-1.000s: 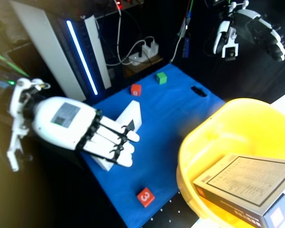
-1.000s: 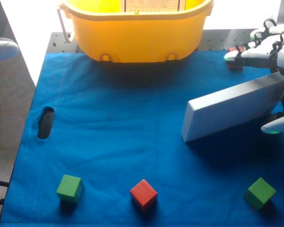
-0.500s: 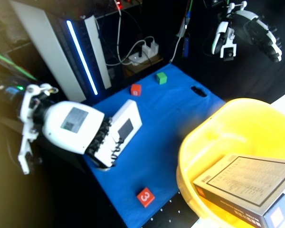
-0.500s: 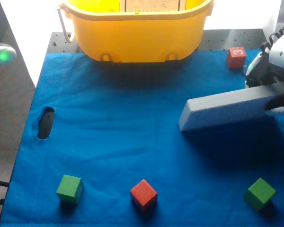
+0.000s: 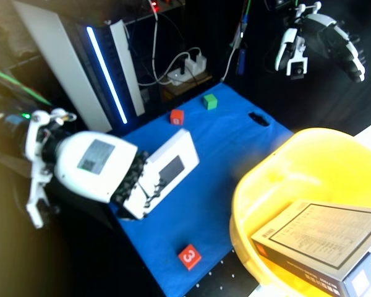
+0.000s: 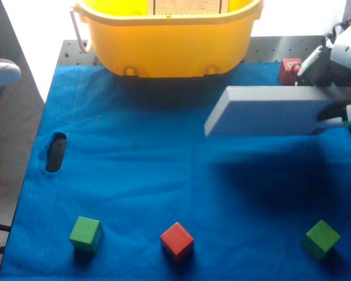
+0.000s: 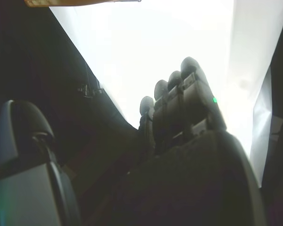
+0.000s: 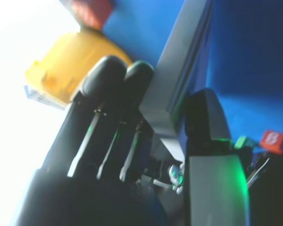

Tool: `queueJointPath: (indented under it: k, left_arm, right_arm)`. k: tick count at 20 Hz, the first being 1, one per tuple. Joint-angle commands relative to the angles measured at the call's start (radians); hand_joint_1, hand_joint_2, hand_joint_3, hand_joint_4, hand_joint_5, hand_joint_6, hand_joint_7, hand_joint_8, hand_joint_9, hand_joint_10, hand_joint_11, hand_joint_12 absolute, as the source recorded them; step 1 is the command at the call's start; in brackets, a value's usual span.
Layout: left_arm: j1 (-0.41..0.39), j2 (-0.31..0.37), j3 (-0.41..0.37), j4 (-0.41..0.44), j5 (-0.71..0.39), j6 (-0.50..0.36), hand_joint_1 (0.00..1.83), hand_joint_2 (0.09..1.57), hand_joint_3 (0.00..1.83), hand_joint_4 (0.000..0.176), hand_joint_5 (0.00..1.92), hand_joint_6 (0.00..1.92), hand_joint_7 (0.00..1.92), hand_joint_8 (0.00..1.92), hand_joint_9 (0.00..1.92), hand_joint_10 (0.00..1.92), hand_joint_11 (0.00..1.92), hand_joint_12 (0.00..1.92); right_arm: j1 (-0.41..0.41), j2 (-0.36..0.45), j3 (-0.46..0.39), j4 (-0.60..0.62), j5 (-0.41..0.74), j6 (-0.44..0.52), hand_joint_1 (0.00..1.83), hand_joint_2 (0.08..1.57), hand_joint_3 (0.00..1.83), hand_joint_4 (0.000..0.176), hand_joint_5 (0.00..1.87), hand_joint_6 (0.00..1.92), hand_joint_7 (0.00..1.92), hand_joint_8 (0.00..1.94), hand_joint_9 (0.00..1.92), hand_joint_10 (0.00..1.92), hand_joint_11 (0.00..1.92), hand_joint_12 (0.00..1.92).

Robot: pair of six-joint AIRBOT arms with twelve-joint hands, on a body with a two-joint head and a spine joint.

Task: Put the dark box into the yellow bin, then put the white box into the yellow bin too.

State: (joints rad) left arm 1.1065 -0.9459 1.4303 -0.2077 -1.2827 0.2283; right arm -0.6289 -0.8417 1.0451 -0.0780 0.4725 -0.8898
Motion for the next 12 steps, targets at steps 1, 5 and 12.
queueJointPath:
  k: [1,5,12]
  left_arm:
    - [-0.005,-0.009,0.000,-0.042,-0.116,-0.003,1.07,0.81,0.00,0.085,0.21,0.00,0.26,0.01,0.24,0.02,0.19,0.03]
    - [-0.002,-0.021,0.003,-0.042,-0.110,-0.001,1.08,0.79,0.00,0.068,0.20,0.00,0.26,0.01,0.24,0.01,0.16,0.02]
    - [0.004,-0.036,0.006,-0.043,-0.103,-0.001,1.09,0.81,0.00,0.081,0.18,0.00,0.25,0.00,0.20,0.00,0.17,0.02]
  right_arm:
    - [0.009,0.001,0.004,0.015,0.154,0.006,1.29,1.07,0.00,0.000,1.00,0.74,1.20,0.84,1.26,0.78,1.03,1.35]
    - [0.016,-0.007,0.004,0.021,0.203,0.013,1.28,1.08,0.00,0.000,0.97,0.78,1.18,0.86,1.27,0.73,1.05,1.34]
    - [0.052,-0.023,0.010,0.027,0.277,0.013,1.29,1.07,0.00,0.000,1.02,0.69,1.18,0.88,1.20,0.86,0.98,1.38]
